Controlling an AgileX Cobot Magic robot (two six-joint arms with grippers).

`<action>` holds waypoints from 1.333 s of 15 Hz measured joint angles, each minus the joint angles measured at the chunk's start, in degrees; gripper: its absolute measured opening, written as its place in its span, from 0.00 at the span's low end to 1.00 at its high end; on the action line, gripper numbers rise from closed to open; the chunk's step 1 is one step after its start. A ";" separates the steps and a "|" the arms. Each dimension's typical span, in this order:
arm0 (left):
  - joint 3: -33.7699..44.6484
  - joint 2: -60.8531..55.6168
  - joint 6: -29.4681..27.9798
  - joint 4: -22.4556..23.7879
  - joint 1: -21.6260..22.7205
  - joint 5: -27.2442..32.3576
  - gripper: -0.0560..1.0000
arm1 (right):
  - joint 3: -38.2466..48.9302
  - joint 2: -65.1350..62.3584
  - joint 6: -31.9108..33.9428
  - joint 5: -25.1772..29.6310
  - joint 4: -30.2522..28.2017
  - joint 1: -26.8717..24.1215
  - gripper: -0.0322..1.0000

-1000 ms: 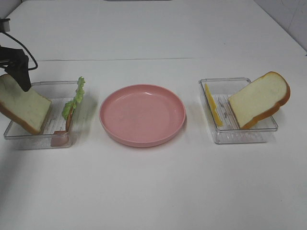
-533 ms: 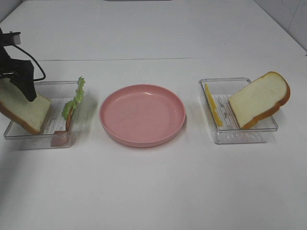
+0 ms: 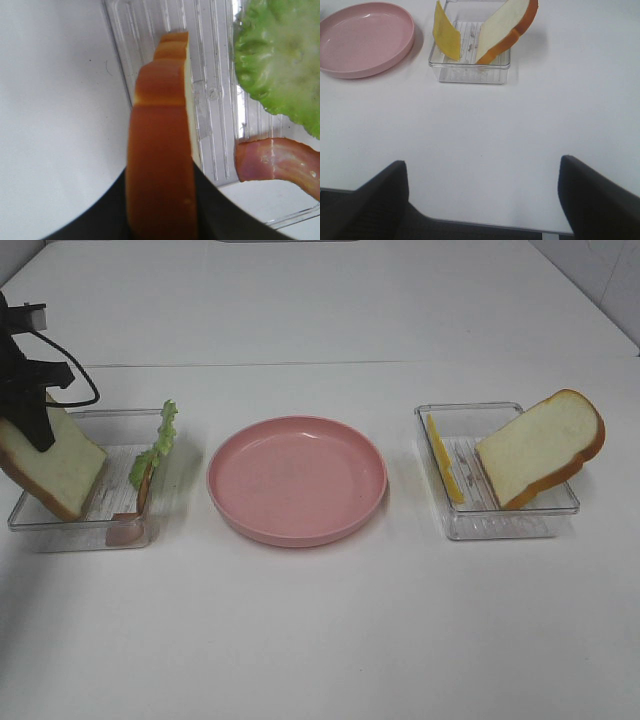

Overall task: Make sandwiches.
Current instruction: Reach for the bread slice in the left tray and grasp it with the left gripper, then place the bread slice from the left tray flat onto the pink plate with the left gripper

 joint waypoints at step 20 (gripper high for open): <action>-1.32 -17.02 -2.06 -23.89 -12.32 -2.01 0.23 | 0.00 0.00 0.00 0.00 0.06 0.00 0.81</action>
